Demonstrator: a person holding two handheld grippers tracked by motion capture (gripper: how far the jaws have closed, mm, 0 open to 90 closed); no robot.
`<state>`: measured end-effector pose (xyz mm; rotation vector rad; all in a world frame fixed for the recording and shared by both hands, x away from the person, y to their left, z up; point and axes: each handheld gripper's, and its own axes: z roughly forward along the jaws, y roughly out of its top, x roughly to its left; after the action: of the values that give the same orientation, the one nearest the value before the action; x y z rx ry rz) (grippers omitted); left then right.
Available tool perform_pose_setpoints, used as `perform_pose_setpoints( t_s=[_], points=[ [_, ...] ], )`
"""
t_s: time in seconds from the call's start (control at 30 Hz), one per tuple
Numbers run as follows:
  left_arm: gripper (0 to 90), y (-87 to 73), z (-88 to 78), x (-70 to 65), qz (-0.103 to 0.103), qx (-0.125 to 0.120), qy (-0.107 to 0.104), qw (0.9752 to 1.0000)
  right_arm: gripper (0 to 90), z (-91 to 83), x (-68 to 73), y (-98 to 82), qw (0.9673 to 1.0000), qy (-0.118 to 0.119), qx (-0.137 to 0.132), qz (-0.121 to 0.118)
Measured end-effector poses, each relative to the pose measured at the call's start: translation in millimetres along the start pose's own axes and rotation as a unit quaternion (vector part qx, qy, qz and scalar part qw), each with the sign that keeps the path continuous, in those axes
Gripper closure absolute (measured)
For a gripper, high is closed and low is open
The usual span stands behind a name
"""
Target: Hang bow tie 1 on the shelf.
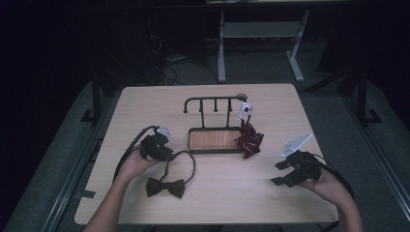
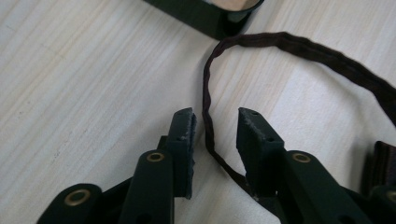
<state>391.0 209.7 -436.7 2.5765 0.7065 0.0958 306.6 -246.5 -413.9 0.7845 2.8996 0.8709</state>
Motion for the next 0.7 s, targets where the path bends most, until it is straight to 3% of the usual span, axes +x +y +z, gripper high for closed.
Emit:
perform_pose_setpoints(
  t_s=[0.3,0.7],
  points=[
    [82.2,-0.3,4.6,2.2,0.003,0.016,-0.001,0.9999,36.3,2.1,-1.0,0.7,1.0,-0.003,0.005,-0.007],
    [88.8,-1.2,4.4,2.4,0.005,0.02,-0.007,0.9998,35.9,3.9,-0.9,0.4,1.0,-0.002,0.006,-0.007]
  ],
)
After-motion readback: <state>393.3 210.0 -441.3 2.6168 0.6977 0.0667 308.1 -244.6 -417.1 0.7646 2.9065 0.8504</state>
